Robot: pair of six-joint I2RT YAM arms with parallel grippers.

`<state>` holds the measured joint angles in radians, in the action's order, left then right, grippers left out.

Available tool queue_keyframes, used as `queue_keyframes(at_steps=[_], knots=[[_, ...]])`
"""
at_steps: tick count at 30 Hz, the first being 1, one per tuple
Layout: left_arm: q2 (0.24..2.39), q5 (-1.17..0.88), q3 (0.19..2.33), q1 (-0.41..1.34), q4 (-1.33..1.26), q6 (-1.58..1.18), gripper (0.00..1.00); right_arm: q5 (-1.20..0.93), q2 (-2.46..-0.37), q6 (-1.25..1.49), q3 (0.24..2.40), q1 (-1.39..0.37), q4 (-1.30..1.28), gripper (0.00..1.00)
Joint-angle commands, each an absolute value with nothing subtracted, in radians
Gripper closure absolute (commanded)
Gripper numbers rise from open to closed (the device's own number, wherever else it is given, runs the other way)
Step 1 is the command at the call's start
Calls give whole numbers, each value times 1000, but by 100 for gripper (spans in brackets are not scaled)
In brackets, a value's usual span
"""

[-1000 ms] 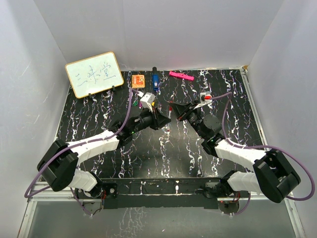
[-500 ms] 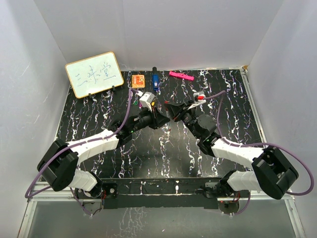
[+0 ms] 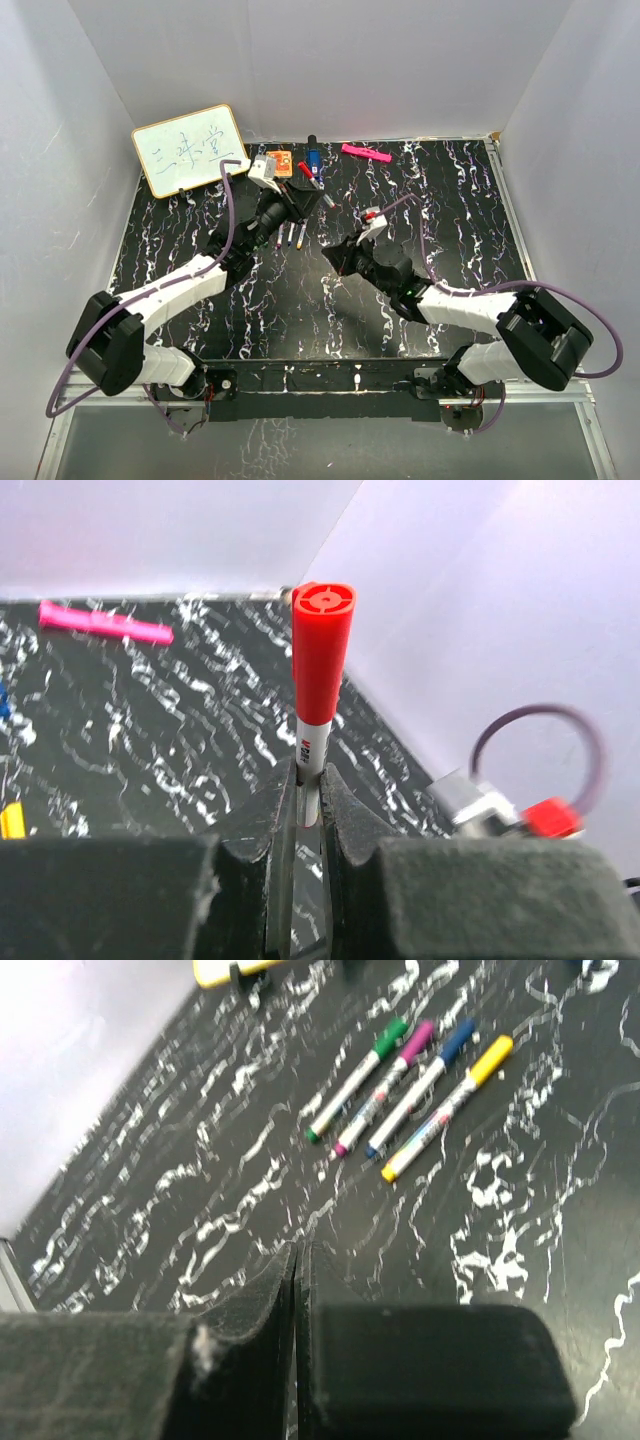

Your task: Insert the pens into the pen caps

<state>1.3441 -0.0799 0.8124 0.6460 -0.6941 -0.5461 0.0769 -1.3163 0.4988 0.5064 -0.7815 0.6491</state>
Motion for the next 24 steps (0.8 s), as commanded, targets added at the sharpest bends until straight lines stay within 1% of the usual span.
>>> queue_keyframes(at_steps=[1,9,11,14,16,18,24], knots=[[1296,-62,850,652,-784,-531,100,80,-1299,496,495,-795,622,100],[1264,-61,833,652,-672,-493,100,240,-1247,434,531,-795,560,100],[1247,-60,812,653,-661,-490,100,273,-1225,401,546,-794,537,90],[1229,-59,793,652,-630,-485,100,313,-1184,356,568,-795,520,71],[1221,-69,785,652,-608,-480,100,333,-1159,327,587,-795,511,63],[1225,-83,787,652,-572,-474,100,349,-1133,304,604,-795,505,59],[1345,-86,874,650,-358,-448,100,426,-1086,308,621,-795,485,56]])
